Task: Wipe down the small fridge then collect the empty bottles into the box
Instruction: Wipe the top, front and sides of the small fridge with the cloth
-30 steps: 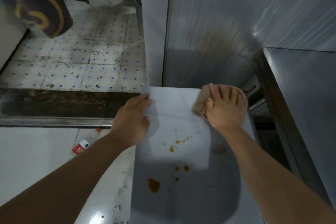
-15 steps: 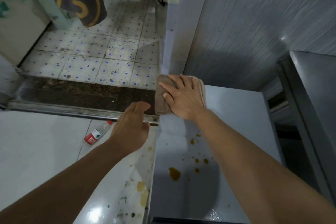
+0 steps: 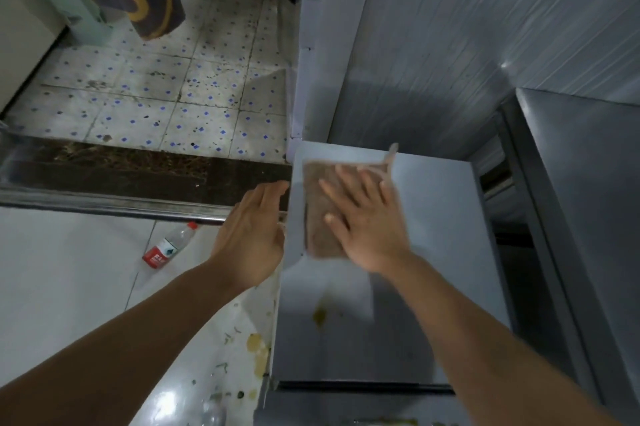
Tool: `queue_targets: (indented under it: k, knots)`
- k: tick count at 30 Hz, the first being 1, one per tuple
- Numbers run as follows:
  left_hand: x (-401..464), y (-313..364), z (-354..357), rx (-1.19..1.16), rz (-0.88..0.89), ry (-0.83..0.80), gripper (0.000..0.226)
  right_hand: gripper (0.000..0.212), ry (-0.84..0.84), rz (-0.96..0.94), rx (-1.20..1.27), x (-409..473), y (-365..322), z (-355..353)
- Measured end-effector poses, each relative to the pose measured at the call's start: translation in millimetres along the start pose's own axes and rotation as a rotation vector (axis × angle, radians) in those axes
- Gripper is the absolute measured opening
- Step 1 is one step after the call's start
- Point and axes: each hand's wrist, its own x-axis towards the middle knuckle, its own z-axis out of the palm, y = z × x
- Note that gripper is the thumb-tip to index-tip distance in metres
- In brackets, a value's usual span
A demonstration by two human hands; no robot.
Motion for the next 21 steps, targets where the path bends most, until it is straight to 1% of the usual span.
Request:
queue_targets:
  k: [1, 3, 5, 8, 10, 12, 15, 17, 19, 21]
  knots:
    - [1, 4, 4, 0.026, 0.026, -0.002, 0.064, 0.058, -0.014, 0.087, 0.003, 10, 13, -1]
    - [3, 11, 13, 0.074, 0.080, -0.025, 0.064, 0.058, -0.022, 0.185, 0.045, 16, 24, 1]
    - [2, 16, 19, 0.108, 0.112, -0.051, 0.062, 0.060, 0.014, 0.209, 0.067, -6, 16, 7]
    - [0, 22, 24, 0.240, 0.114, -0.068, 0.061, 0.061, 0.071, 0.189, 0.053, -77, 3, 19]
    - [3, 28, 25, 0.339, 0.098, -0.081, 0.059, 0.061, 0.054, 0.194, 0.053, -111, 12, 23]
    - [10, 38, 29, 0.367, 0.087, -0.072, 0.055, 0.061, 0.051, 0.234, 0.044, -108, 38, 21]
    - [15, 53, 44, 0.331, 0.114, -0.088, 0.053, 0.064, 0.057, 0.384, -0.002, -71, 83, 13]
    - [13, 61, 53, 0.316, 0.127, -0.075, 0.052, 0.062, 0.034, 0.433, 0.008, -51, 106, 10]
    - [9, 64, 57, 0.328, 0.110, -0.057, 0.052, 0.061, 0.022, 0.446, 0.052, -49, 111, 12]
    - [5, 65, 58, 0.354, 0.123, -0.068, 0.052, 0.062, 0.029, 0.484, 0.089, -73, 97, 16]
